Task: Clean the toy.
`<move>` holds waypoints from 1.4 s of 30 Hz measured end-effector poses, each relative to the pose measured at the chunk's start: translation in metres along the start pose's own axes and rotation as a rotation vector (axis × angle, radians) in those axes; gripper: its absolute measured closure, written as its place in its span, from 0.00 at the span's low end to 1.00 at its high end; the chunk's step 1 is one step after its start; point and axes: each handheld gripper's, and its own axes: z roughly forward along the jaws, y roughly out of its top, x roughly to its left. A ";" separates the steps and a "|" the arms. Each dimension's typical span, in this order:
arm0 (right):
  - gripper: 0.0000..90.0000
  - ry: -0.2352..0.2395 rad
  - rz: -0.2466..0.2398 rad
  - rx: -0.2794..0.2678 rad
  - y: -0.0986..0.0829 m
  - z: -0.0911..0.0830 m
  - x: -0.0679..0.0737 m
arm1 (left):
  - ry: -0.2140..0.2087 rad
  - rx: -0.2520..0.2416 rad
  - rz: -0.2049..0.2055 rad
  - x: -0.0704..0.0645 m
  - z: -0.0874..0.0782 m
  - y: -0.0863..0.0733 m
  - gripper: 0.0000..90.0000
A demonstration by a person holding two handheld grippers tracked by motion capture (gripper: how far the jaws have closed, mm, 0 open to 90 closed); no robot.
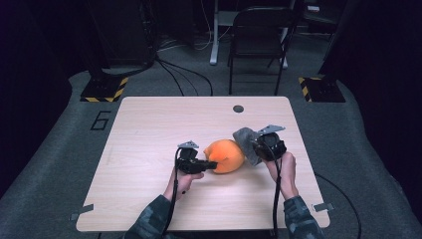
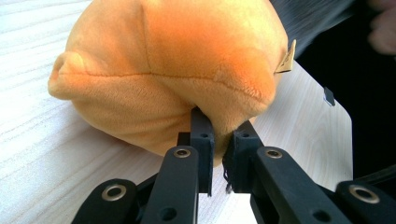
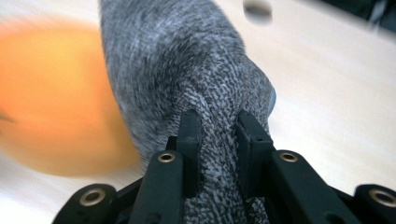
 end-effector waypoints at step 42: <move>0.83 0.090 -0.123 0.016 0.006 0.018 0.048 | 0.405 0.068 0.575 -0.016 0.013 -0.023 0.22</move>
